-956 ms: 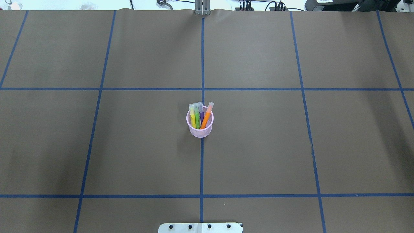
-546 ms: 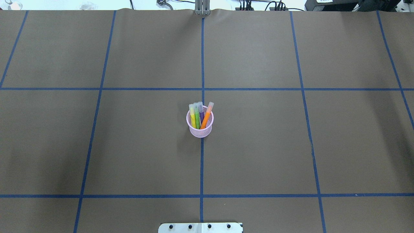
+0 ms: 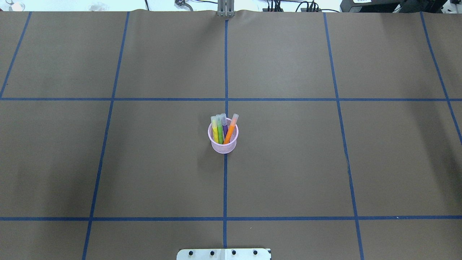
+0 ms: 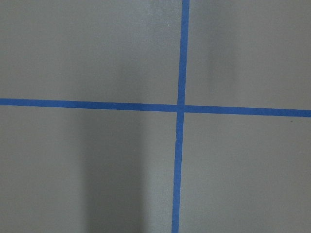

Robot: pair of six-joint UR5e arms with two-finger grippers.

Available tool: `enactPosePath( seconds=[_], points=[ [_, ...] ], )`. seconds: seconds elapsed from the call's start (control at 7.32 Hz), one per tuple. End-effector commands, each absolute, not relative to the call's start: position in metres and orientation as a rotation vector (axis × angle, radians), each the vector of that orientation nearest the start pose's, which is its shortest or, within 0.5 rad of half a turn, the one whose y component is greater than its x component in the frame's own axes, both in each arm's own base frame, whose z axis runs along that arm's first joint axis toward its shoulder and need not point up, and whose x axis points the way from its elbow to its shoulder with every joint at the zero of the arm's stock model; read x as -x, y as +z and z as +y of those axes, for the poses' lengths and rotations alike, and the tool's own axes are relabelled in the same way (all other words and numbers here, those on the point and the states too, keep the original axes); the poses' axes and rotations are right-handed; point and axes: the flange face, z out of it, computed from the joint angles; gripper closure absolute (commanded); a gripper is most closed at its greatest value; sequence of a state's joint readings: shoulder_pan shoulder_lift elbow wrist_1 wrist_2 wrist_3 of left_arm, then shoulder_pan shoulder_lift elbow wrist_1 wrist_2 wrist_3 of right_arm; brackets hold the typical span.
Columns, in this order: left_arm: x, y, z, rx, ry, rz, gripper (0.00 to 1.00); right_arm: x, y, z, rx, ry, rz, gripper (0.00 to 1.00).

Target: Collect pens into pen holder

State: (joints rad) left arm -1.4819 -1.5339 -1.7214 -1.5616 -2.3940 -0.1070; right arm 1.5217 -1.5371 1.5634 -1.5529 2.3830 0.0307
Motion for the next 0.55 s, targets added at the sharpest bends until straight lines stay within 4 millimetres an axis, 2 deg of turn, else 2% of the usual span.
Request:
enactPosePath(
  seconds=[0.0, 0.41],
  points=[
    [0.0171, 0.5945, -0.4857, -0.028, 0.031, 0.829, 0.01, -0.0358, 0.6363, -0.5133, -0.02, -0.04, -0.814, 0.0],
    [0.0173, 0.5923, -0.4851, -0.031, 0.03, 0.828, 0.01, -0.0368, 0.6333, -0.5096, -0.025, -0.038, -0.814, 0.0]
  ],
)
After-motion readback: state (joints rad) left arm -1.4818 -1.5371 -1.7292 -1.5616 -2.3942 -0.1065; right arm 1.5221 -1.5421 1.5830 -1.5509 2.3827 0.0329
